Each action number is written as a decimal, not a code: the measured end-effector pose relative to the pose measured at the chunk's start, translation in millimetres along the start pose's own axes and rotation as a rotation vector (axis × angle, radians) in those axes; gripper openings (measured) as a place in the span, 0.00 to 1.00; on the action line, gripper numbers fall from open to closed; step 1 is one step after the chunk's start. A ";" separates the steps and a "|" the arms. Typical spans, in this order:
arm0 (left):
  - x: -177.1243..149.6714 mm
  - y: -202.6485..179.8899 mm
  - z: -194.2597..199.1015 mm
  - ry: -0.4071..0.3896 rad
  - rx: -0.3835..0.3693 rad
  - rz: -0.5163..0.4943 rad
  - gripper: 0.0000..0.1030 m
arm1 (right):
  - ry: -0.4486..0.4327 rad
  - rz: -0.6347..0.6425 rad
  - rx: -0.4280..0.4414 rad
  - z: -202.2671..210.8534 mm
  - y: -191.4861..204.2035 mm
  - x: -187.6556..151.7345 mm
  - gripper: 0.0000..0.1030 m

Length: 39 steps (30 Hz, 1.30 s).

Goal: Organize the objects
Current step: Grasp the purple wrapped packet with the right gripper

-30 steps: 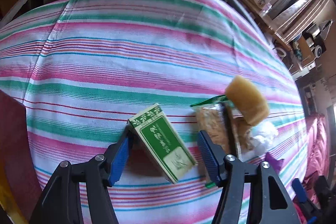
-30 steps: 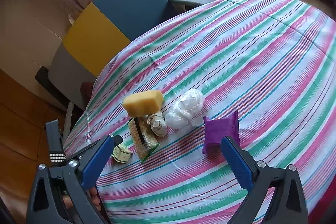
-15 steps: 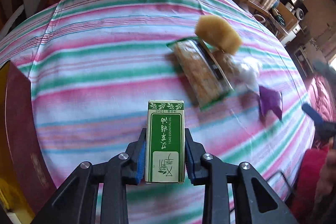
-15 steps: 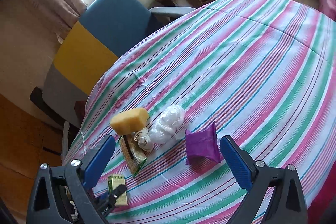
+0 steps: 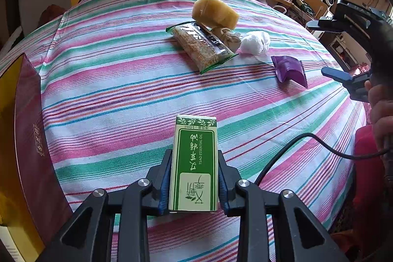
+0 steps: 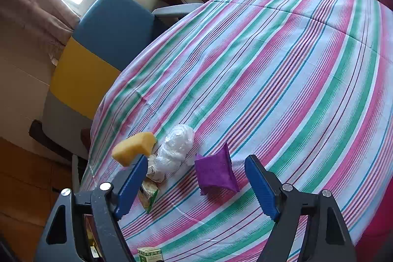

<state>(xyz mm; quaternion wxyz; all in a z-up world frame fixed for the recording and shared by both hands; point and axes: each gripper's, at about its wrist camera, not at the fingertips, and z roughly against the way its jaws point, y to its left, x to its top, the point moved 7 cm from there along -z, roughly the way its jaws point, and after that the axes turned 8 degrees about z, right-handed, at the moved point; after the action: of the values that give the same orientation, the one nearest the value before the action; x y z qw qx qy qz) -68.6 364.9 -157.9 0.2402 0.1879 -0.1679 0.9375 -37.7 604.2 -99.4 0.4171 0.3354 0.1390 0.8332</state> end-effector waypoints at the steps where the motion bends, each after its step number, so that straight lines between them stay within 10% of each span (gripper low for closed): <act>1: -0.6 -1.5 -1.9 -0.002 -0.003 0.000 0.31 | 0.005 0.012 -0.010 -1.8 1.3 -0.5 0.80; 15: -7.4 4.9 5.0 -0.019 -0.052 0.026 0.31 | 0.122 0.079 -0.055 -34.2 5.5 -16.7 0.86; 23: -7.7 6.9 6.4 -0.018 -0.085 0.050 0.32 | 0.277 0.050 0.254 -44.9 41.4 -39.7 0.86; 39: -7.9 6.2 5.0 -0.018 -0.085 0.046 0.32 | 0.098 0.210 -0.041 -25.2 34.2 -20.7 0.71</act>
<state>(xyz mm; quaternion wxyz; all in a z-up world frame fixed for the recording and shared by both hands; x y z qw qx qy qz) -64.0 354.7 -158.4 0.2248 0.1821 -0.2142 0.9330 -66.5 568.2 -109.7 0.3271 0.2981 0.1062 0.8904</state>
